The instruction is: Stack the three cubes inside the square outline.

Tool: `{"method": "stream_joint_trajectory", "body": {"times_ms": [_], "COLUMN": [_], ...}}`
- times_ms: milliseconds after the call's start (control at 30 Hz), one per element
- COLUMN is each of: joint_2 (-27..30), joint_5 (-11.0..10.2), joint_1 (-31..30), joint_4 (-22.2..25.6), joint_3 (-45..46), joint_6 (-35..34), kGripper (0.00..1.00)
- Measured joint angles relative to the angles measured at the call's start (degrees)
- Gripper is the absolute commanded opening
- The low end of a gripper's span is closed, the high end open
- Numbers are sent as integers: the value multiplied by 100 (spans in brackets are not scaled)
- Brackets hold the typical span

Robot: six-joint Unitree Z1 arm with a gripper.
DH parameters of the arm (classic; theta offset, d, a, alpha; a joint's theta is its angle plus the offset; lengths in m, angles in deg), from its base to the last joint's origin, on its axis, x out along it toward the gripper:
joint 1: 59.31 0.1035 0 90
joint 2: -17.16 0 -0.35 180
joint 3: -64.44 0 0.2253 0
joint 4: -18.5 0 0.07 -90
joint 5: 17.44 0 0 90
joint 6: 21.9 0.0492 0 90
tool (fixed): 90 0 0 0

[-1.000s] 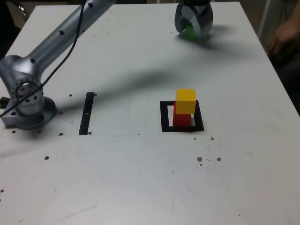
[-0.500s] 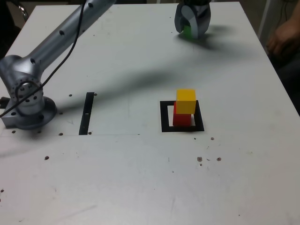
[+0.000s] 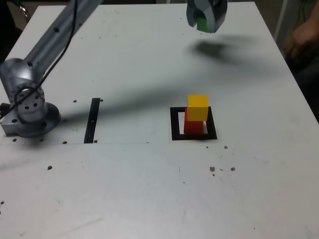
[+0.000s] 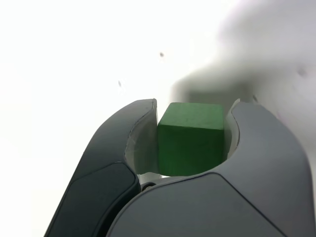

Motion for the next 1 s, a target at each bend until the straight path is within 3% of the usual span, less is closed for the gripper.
{"method": "stream_joint_trajectory", "body": {"times_ms": [200,500,700,1000], "joint_2": [638,1486,1649,1872], "joint_5": [329,354,490,1094], "joint_1": [-284,-1010,-1494,-2112], "joint_4": [36,468,665,659], "joint_3": [742,1423,1655,2240], "joint_6": [-631,-1579,-2263,-3824], "kGripper": [30,30,30,30]}}
